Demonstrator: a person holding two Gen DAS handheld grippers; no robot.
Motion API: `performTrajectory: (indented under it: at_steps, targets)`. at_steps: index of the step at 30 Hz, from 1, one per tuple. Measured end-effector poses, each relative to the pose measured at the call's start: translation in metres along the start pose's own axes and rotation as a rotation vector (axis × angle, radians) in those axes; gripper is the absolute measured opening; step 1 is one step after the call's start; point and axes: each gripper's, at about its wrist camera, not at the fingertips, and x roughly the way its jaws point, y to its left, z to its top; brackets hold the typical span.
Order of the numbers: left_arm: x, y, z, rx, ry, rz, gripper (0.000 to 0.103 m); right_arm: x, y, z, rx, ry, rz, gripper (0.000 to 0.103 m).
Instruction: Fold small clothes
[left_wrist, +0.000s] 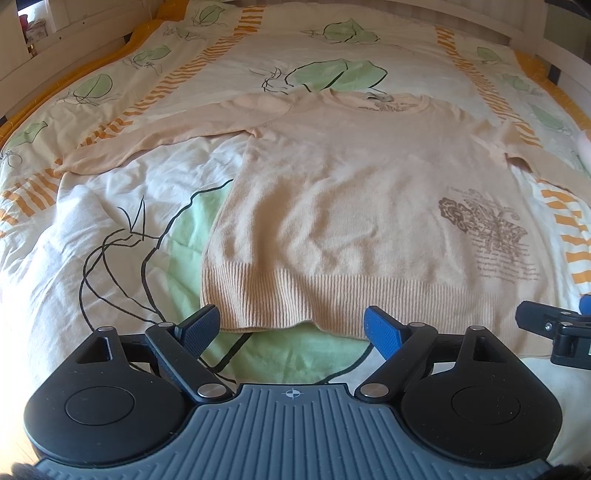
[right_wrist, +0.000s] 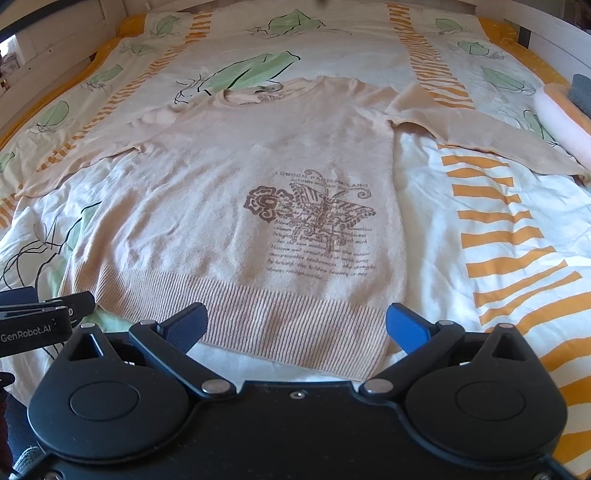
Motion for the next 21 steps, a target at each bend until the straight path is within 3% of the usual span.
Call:
performTrajectory:
  at_steps: [21]
  targets:
    - [0.0019,0.0002,-0.0035,-0.004,0.008,0.003,0.085,0.0023,-0.0002,-0.0034,0.016,0.017,0.015,0.102]
